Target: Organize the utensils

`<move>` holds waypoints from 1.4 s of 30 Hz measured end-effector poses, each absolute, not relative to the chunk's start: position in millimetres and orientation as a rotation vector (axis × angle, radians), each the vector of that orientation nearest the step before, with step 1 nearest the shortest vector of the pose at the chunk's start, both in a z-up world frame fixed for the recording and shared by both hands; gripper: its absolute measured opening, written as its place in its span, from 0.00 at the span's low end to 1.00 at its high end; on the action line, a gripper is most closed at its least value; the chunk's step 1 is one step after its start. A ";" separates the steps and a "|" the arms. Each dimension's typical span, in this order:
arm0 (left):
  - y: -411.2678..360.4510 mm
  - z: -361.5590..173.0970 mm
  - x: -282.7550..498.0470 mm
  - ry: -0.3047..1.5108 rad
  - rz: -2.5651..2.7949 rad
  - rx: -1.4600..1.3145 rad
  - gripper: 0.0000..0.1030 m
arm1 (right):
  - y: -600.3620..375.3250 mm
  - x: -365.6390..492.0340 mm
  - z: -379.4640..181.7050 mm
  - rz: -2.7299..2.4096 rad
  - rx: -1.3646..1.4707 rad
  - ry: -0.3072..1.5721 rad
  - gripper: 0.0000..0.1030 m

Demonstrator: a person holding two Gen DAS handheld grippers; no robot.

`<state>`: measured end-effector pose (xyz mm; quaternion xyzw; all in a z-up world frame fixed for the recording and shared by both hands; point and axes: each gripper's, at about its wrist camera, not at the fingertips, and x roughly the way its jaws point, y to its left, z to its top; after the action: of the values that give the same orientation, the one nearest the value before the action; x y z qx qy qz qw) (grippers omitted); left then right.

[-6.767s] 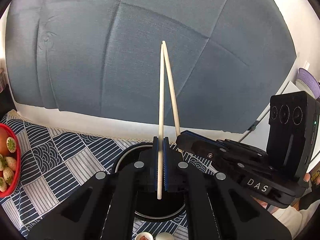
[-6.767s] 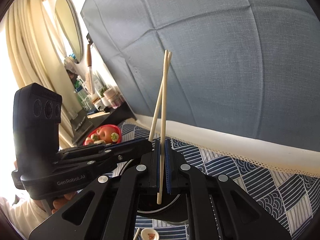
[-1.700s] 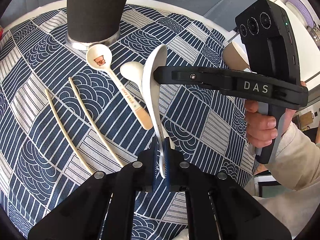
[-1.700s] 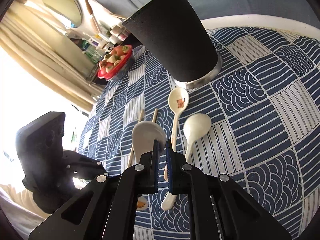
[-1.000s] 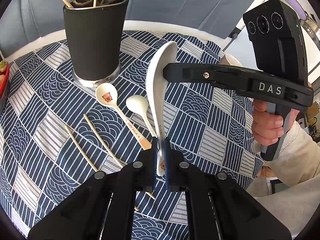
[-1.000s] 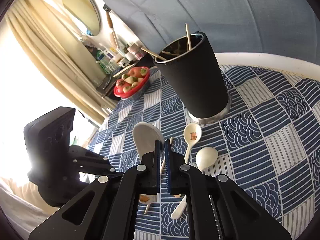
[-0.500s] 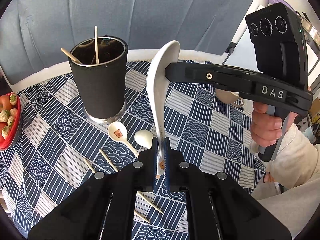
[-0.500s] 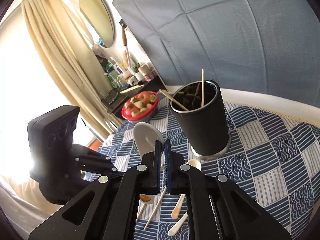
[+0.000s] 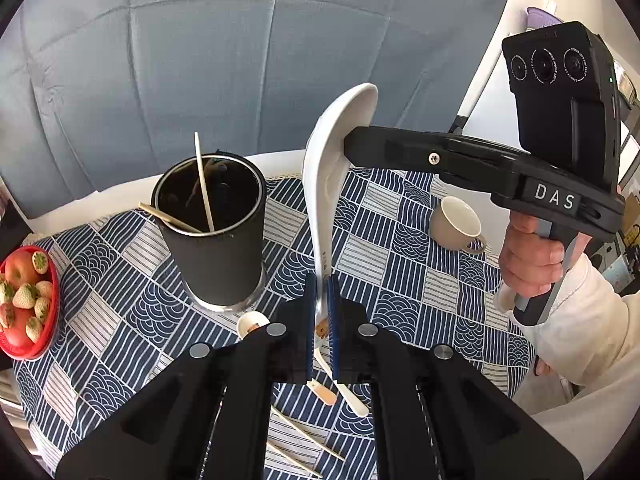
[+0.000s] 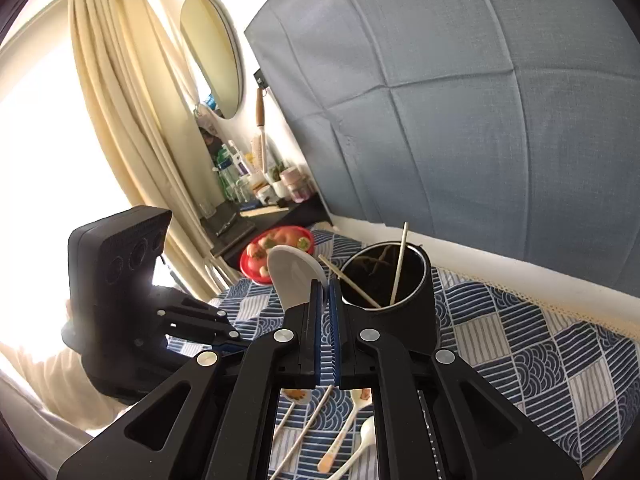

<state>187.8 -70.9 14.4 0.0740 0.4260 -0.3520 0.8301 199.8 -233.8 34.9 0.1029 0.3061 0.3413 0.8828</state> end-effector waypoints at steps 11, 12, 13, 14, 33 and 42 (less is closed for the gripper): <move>-64.2 34.8 228.0 0.840 -0.750 0.184 0.06 | -230.4 230.3 57.8 0.697 0.168 0.576 0.04; -63.9 35.6 231.8 0.836 -0.750 0.187 0.06 | -229.8 232.8 59.5 0.694 0.165 0.571 0.04; -63.8 36.4 236.0 0.832 -0.751 0.189 0.06 | -229.1 235.5 60.5 0.691 0.163 0.568 0.04; -64.0 36.9 240.1 0.830 -0.753 0.190 0.06 | -228.6 238.5 61.5 0.688 0.161 0.566 0.04; -53.7 18.5 283.3 0.820 -0.750 0.120 0.59 | -223.1 268.1 43.1 0.559 0.117 0.623 0.69; -22.7 14.3 277.6 0.802 -0.622 0.058 0.94 | -249.0 264.4 32.2 0.406 0.115 0.661 0.83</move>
<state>277.6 -22.7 14.3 0.0278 0.3837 -0.2976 0.8737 264.4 -249.0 32.2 0.0561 0.3222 0.1977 0.9241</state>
